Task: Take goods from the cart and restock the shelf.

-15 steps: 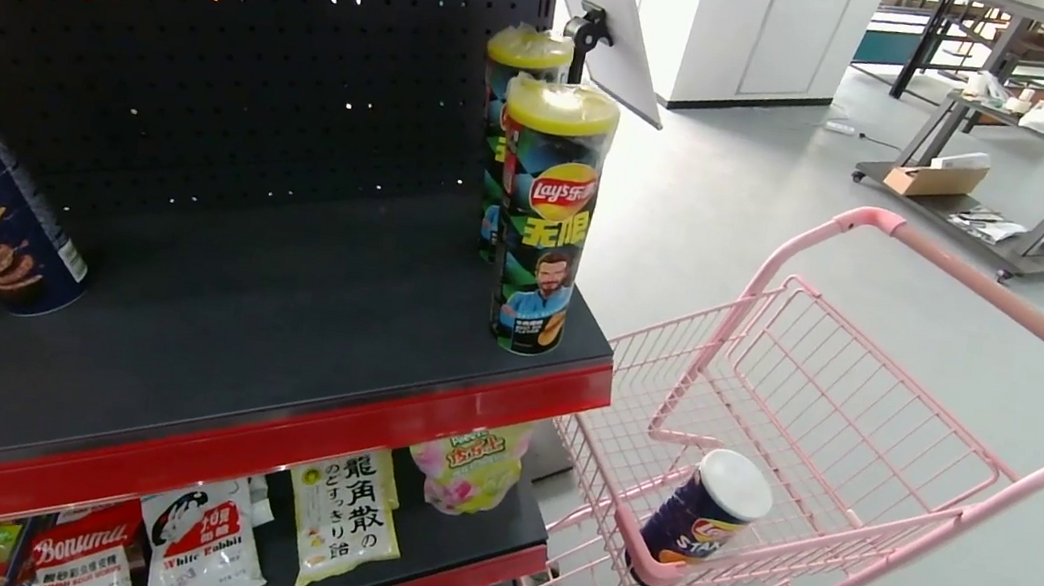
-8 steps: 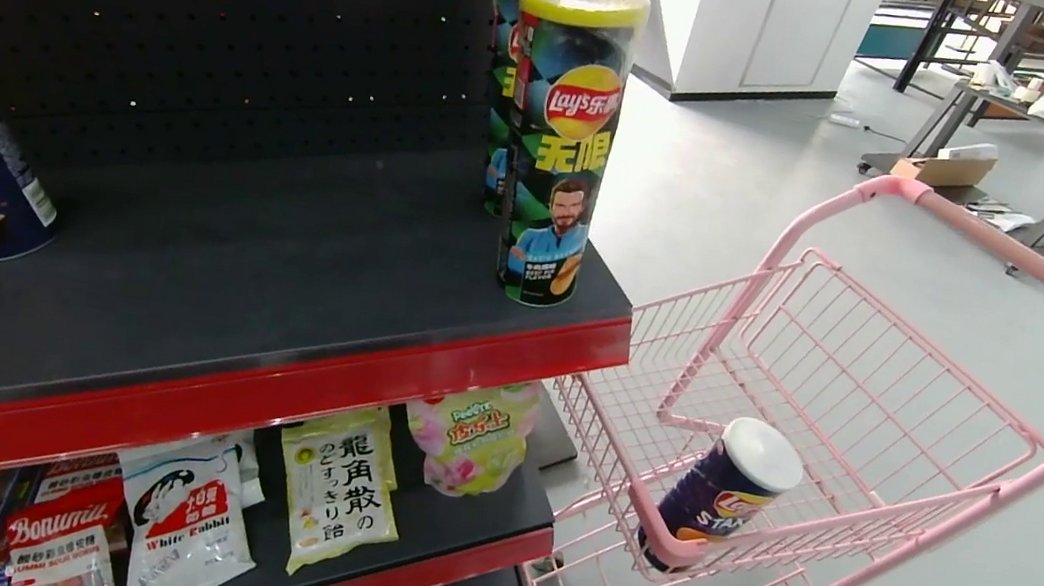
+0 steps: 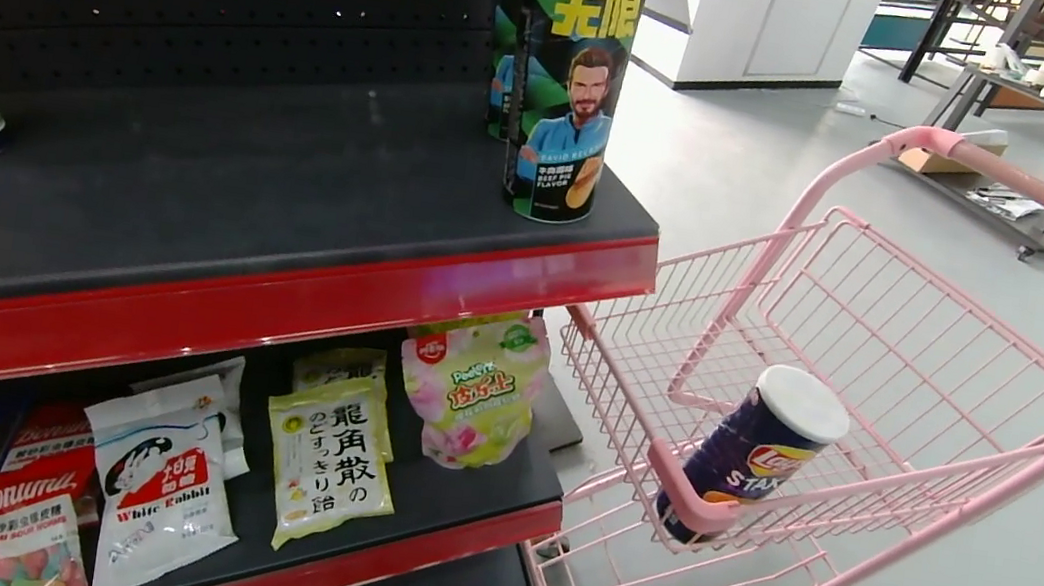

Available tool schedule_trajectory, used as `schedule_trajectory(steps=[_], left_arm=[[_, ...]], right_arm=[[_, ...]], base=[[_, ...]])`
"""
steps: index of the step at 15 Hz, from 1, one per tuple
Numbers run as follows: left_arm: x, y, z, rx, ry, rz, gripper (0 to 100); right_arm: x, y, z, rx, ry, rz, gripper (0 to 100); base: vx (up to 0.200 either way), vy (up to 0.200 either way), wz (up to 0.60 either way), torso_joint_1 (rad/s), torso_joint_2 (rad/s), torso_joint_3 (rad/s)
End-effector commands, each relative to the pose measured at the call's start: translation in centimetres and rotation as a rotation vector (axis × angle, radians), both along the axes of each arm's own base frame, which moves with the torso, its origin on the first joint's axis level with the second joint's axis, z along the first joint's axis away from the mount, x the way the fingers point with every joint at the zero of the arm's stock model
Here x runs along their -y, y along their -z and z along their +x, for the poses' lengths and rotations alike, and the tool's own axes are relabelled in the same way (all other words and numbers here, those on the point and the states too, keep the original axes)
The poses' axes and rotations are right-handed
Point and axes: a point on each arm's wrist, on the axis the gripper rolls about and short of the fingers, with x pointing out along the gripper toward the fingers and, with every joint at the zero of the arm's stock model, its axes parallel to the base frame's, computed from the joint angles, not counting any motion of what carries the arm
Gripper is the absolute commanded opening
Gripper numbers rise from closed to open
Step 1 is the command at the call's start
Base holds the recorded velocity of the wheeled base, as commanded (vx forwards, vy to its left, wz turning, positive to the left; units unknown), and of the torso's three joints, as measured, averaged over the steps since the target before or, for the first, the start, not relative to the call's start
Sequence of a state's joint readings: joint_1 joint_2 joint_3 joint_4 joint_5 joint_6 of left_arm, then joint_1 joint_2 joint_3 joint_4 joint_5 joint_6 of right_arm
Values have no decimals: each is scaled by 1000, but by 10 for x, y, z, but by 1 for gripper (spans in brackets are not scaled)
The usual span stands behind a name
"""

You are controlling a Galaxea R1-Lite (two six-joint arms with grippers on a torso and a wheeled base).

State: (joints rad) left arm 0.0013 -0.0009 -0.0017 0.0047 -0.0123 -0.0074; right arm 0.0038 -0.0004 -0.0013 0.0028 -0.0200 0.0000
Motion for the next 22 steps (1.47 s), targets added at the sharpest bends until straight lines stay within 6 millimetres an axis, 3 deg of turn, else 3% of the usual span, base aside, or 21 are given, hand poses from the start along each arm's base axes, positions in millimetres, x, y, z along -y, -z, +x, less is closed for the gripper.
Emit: schedule_trajectory(steps=[1,7,8,9,10,11,12,13,15,16,17,19,22], left_arm=[[0,0,0,-1,0,0,100],[0,0,0,-1,1,0,100],[0,0,0,-1,0,0,100],[0,0,0,-1,0,0,100],[0,0,0,-1,1,0,100],[0,0,0,-1,1,1,100],[0,0,0,-1,1,1,100],[0,0,0,-1,1,0,100],[0,0,0,-1,1,1,100],[0,0,0,-1,1,1,100],[0,0,0,-1,0,1,100],[0,0,0,-1,0,1,100],[0,0,0,-1,1,1,100]], right_arm=[[0,0,0,-5,-2,-3,100],[0,-2,2,-27,5,-41,100],[-1,-38,-4,54,-58,-41,100],[-2,-111,22,-3,-79,63,100],[-2,-148,38,12,-85,162,100],[-4,-207,76,27,-138,217,100],[-6,-216,101,-8,-200,174,100],[-8,-209,119,-39,-255,143,100],[-11,-167,154,-148,-352,147,100],[-11,-167,154,-148,-352,147,100],[-13,-133,178,-242,-399,165,100],[-14,-111,199,-331,-401,157,100],[-20,-99,209,-394,-462,143,100]], base=[[0,0,0,-46,207,168],[0,0,0,-8,35,24],[0,0,0,0,0,0],[0,0,0,0,0,0],[0,0,0,0,0,0],[0,0,0,0,0,0],[0,0,0,0,0,0],[0,0,0,0,0,0],[0,0,0,0,0,0],[0,0,0,0,0,0],[0,0,0,0,0,0],[0,0,0,0,0,0],[0,0,0,0,0,0]])
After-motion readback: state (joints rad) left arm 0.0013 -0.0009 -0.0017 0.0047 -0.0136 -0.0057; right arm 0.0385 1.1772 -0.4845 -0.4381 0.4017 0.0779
